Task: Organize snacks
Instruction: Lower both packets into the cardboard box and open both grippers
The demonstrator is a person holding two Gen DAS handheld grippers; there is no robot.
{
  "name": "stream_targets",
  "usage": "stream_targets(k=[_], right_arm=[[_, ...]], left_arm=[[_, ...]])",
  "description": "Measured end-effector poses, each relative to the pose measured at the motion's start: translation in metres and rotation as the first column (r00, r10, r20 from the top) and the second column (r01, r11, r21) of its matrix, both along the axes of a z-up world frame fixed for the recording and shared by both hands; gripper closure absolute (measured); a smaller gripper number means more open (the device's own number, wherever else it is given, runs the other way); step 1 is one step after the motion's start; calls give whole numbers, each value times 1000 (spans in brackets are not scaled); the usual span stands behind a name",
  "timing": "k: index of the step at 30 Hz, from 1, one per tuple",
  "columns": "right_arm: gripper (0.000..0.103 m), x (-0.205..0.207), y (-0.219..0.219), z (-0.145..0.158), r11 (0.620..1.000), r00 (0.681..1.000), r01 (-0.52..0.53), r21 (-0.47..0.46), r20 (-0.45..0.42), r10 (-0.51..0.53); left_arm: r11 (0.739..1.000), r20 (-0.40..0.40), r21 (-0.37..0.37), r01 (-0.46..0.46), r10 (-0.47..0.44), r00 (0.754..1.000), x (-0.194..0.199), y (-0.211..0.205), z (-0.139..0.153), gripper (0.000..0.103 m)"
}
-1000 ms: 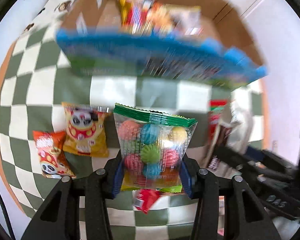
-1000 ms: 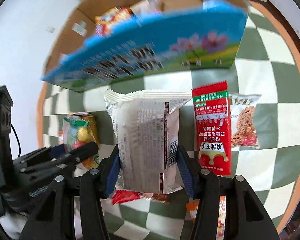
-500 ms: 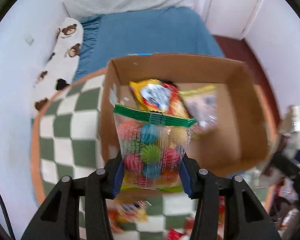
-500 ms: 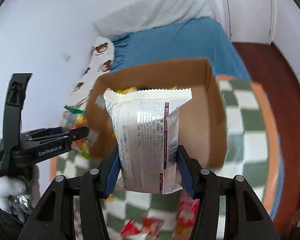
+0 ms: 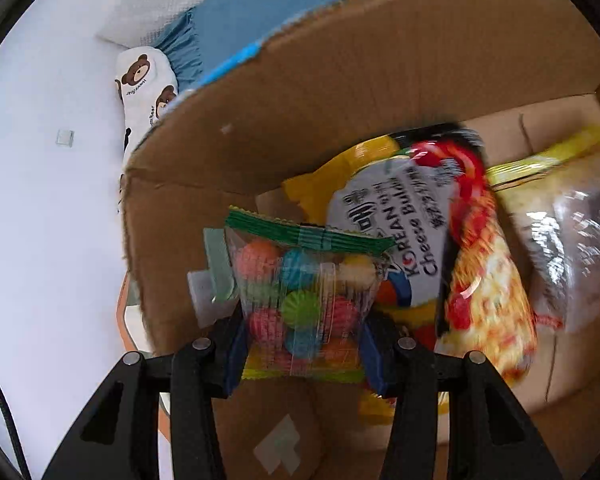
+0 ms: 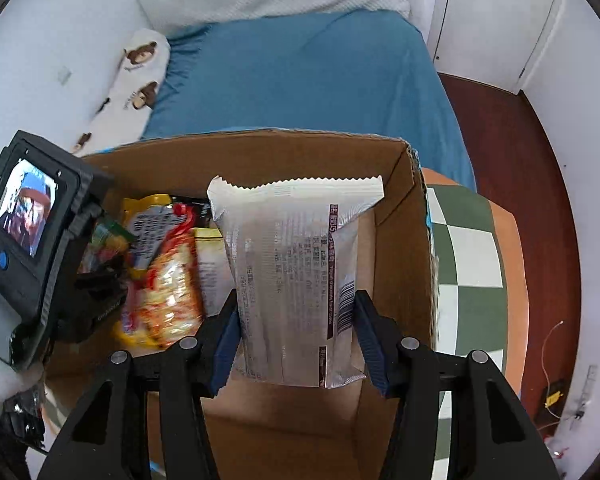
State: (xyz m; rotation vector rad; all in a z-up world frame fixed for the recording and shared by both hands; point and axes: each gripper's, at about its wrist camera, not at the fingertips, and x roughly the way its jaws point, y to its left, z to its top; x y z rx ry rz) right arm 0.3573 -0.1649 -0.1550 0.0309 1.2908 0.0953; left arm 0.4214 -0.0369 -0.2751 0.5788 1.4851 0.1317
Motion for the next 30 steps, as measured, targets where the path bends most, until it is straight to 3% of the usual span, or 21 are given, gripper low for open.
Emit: stream_targets(k=[9,12,13,14,16,23,30], right_arm=[[45,27,-4,-40,999,997,13,-29,-78,-16],[18,35,-8,-51,999,994,32,-9,-104,-32],[13,35,-10,-51,999,995,37,-8,-95,-37],[13,36,-12,-52,999,995,39,2,-89,-38],[11,35,-15,-52,999,995,50,9,-91,-49],[8,20,-13,-45,999,996,48,14,-75,-47],[8,-16,-2,-16,999,1000,28,20,-5,-28]], left_arm=[[985,-11,-145,-92,92,996,20,27,16,55],[959,-14,-237,-153,155,988,26,42,26,55],[951,-14,-261,-165,168,986,27,44,29,48],[942,-9,-293,-166,171,985,29,46,33,32],[931,12,-327,-161,174,985,29,49,42,11],[872,85,-455,-179,243,966,17,57,74,10],[856,163,-497,-139,249,955,-26,49,97,10]])
